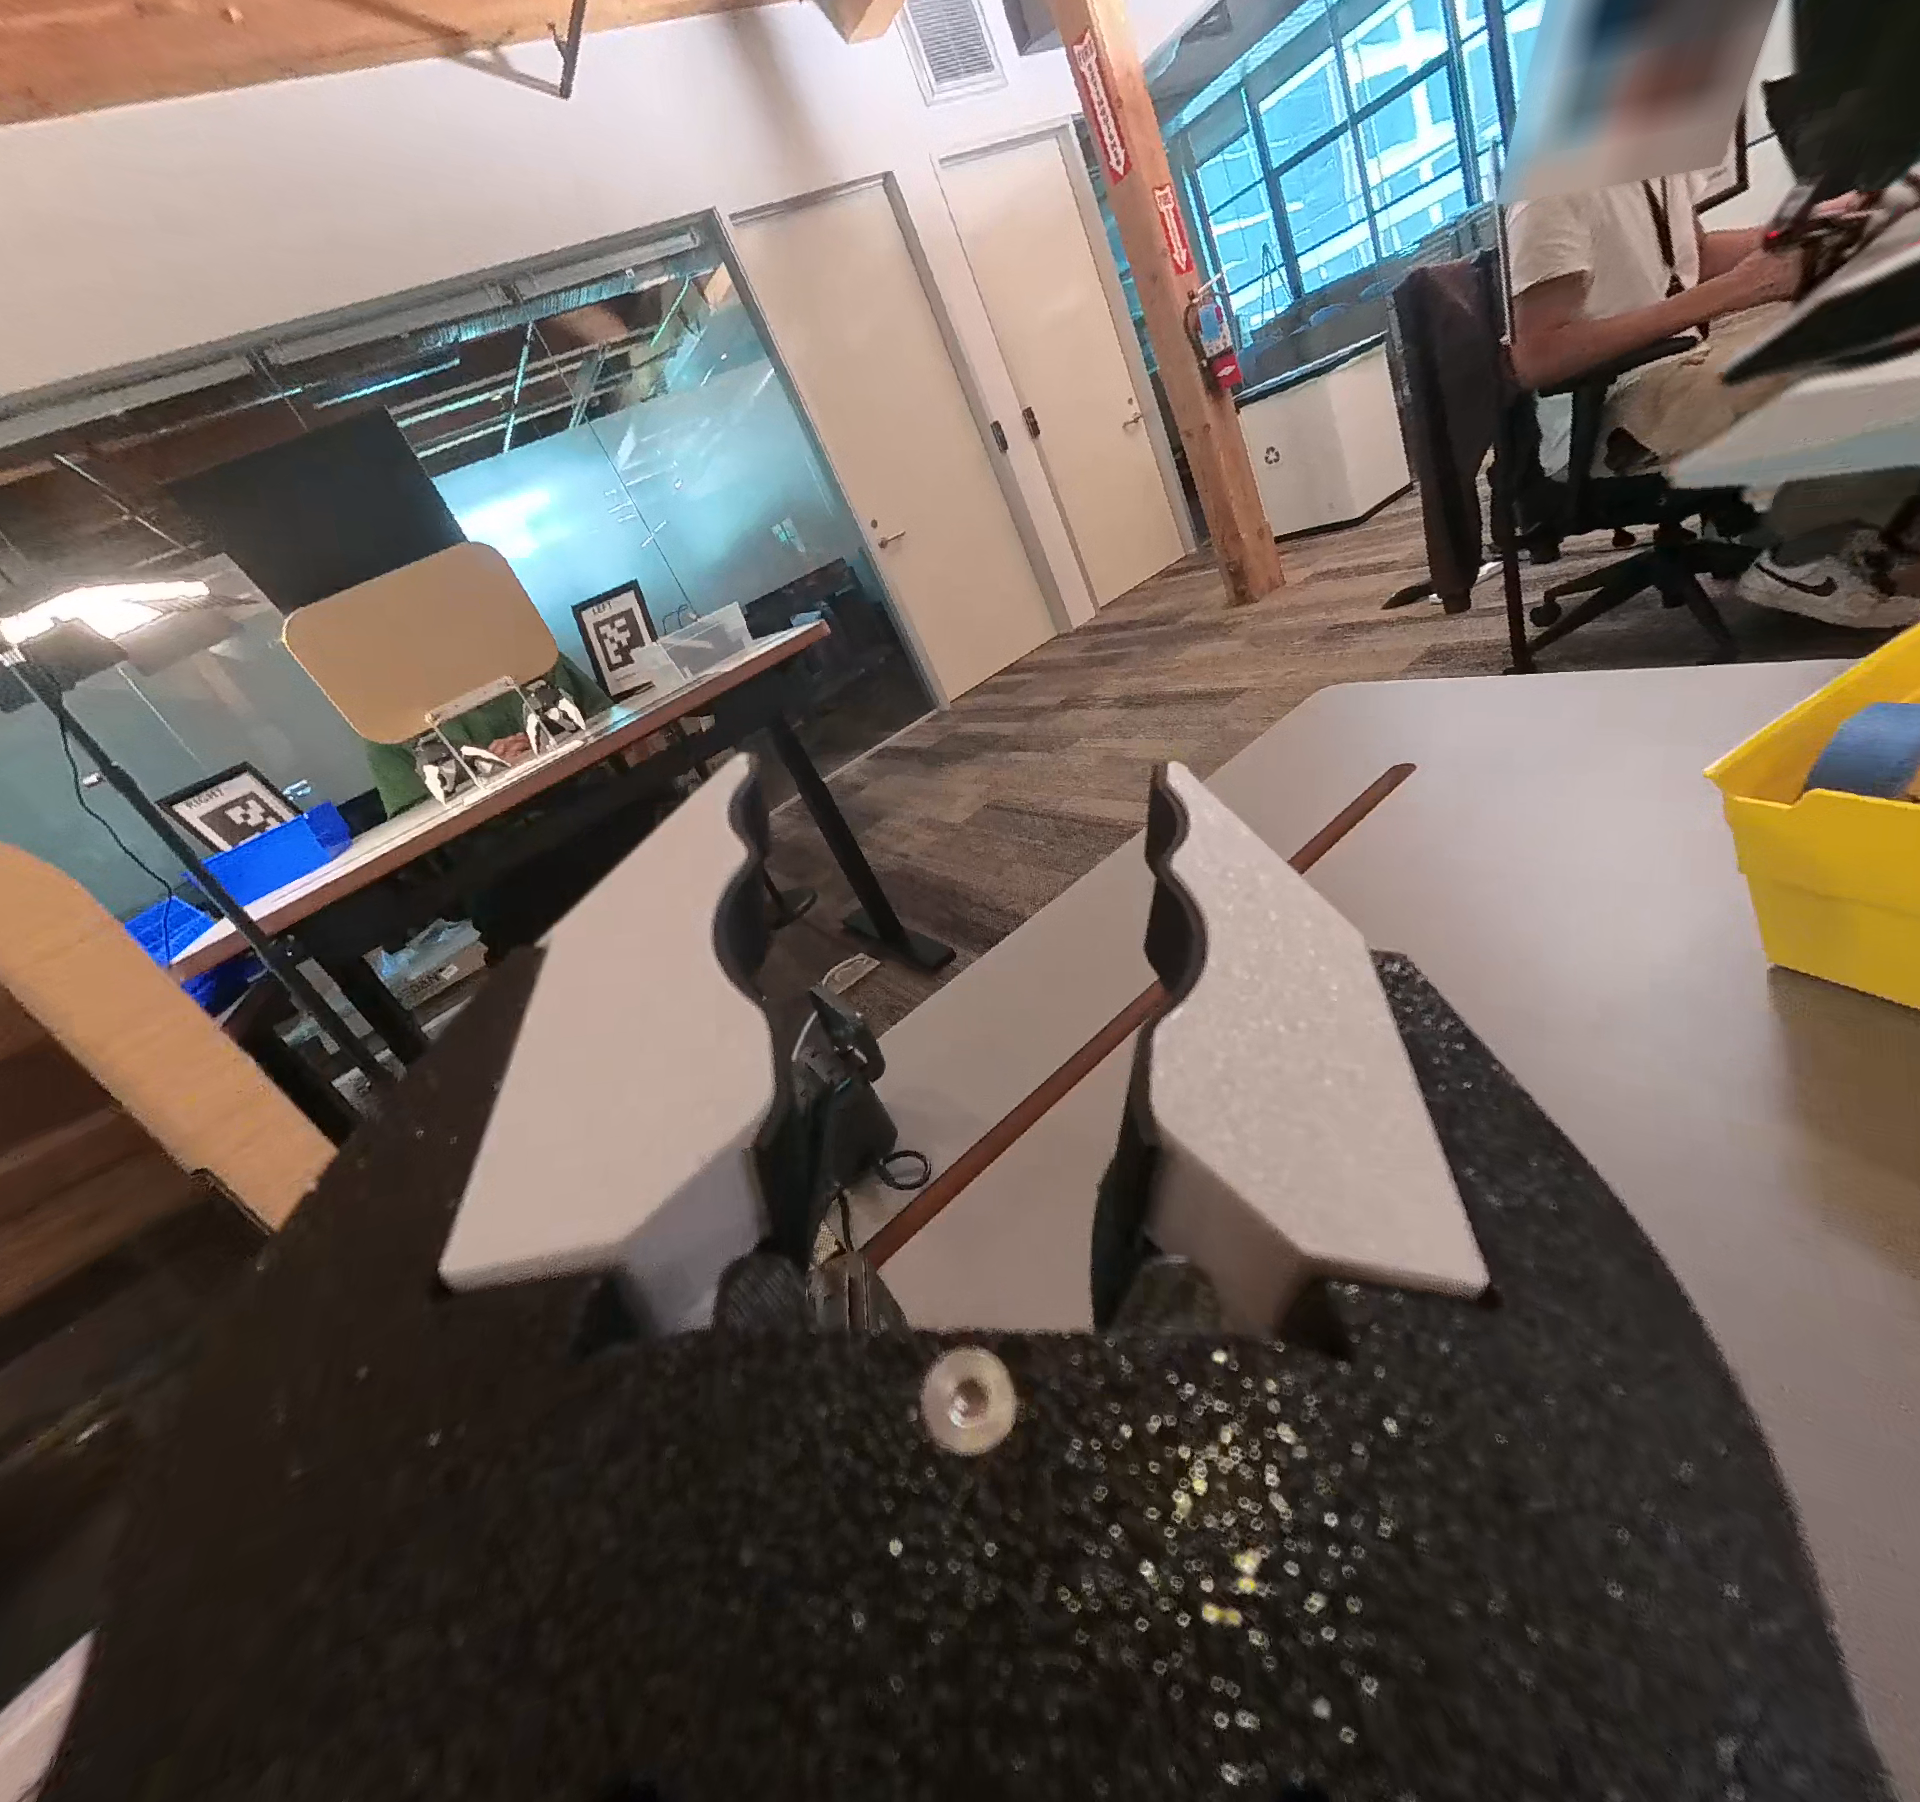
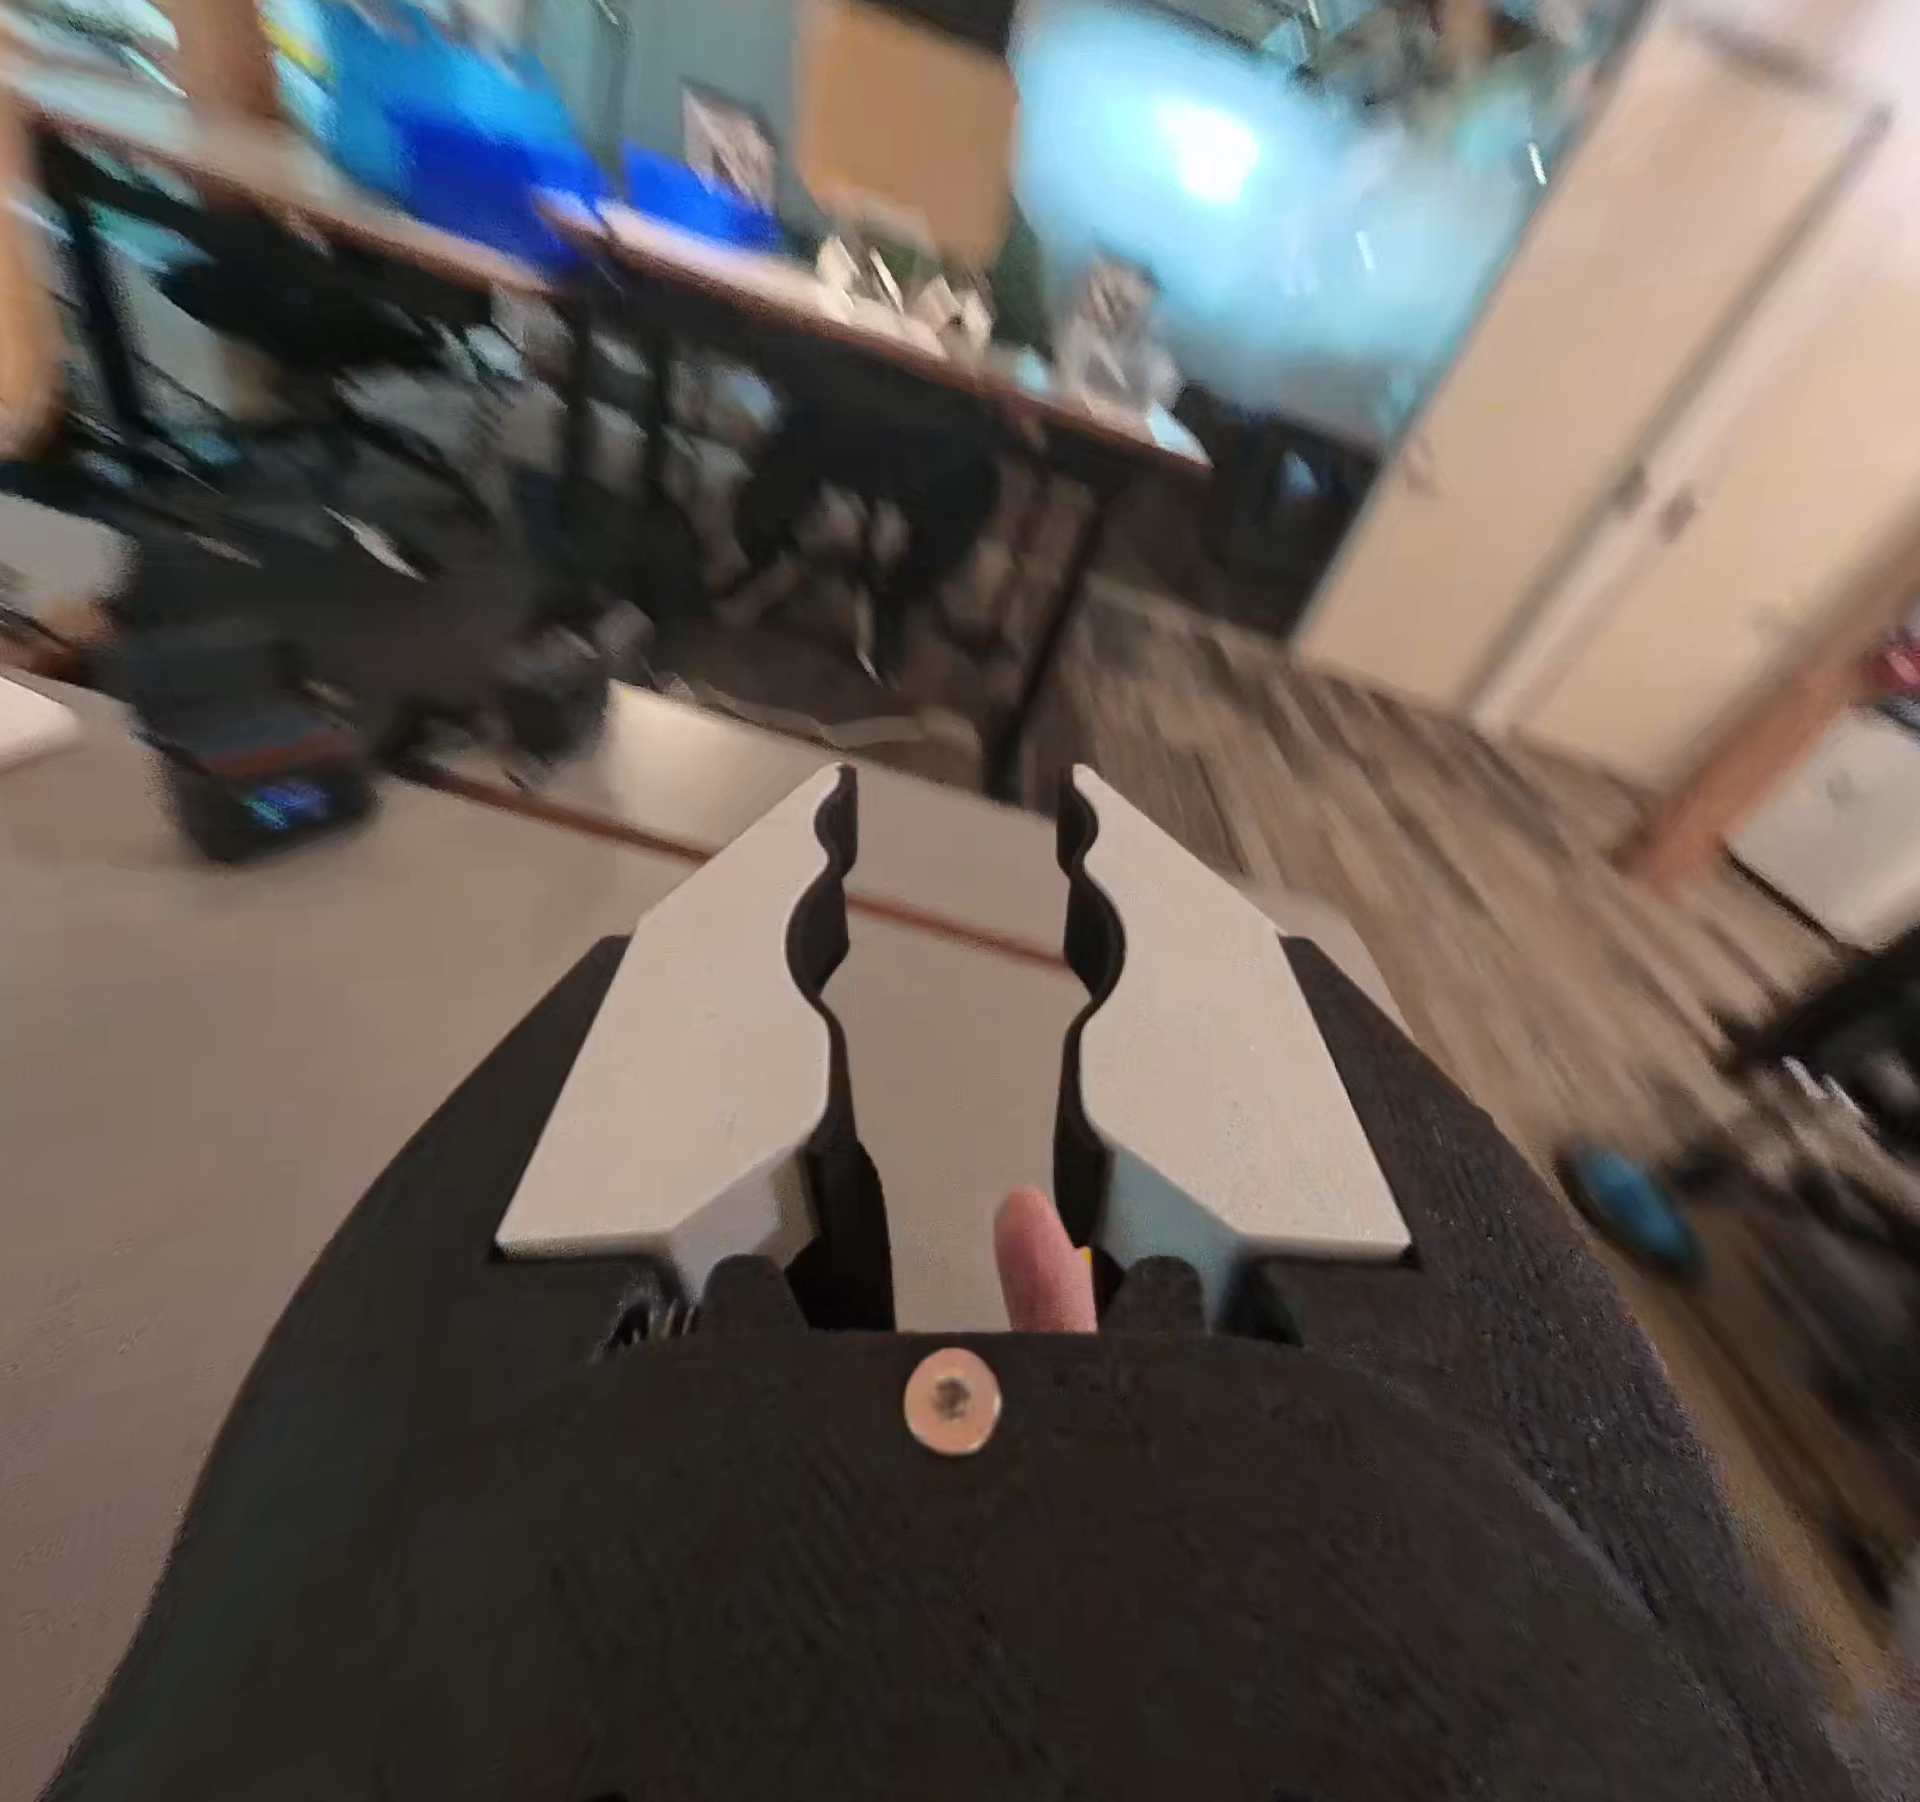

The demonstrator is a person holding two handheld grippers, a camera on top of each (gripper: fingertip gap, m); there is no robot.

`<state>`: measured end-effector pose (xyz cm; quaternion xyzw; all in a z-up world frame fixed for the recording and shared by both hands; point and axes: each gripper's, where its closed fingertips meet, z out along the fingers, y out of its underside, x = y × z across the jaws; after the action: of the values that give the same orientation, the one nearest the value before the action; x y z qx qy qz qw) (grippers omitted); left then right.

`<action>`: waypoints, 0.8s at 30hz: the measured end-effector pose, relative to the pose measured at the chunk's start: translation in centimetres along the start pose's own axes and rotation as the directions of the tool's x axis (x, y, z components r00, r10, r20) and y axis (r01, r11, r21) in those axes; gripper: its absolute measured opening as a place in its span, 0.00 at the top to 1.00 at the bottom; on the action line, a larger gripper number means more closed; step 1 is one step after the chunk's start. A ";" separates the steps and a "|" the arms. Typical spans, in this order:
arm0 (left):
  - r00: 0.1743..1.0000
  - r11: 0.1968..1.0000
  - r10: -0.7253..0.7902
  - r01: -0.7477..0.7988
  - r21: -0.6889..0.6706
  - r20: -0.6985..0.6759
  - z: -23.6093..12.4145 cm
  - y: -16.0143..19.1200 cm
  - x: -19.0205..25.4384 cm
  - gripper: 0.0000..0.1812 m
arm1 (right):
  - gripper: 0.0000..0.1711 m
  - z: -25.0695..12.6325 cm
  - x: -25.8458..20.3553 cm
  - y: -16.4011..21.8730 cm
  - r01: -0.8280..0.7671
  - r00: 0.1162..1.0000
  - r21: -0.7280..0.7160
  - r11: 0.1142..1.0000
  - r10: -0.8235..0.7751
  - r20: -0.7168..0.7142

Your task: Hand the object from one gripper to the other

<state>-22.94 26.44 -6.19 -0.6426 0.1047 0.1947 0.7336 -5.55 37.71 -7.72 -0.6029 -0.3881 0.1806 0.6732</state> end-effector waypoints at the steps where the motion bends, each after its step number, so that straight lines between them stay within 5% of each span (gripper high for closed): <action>1: 1.000 1.000 -0.010 0.010 0.002 0.003 -0.1 -0.1 -0.2 0.61 | 0.79 0.3 -2.0 -1.9 -0.003 0.998 0.086 0.996 -0.003 0.062; 7: 0.990 0.988 -0.139 0.139 0.060 -0.007 -1.4 -1.7 -0.9 0.55 | 0.72 0.2 -10.0 -7.1 -0.142 0.937 0.306 0.942 0.028 0.348; 13: 0.942 0.938 -0.334 0.335 0.089 -0.027 -5.2 -3.4 -0.5 0.42 | 0.60 -0.6 -10.2 -8.3 -0.157 0.932 0.374 0.914 0.012 0.363; 18: 0.946 0.949 -0.312 0.315 -0.020 0.082 -11.7 -3.0 -2.5 0.39 | 0.49 -1.6 -7.2 -8.9 -0.246 0.932 0.420 0.873 0.095 0.350; 24: 0.940 0.907 -0.086 0.211 -0.365 0.332 -22.8 1.1 -9.0 0.54 | 0.49 -3.1 -3.1 -9.0 -0.355 0.919 0.465 0.811 0.210 0.335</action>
<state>-29.31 2.81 -7.03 -0.7453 -0.1023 0.2525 0.6086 -7.19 31.55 -0.01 -0.4213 -0.3175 0.4566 0.7164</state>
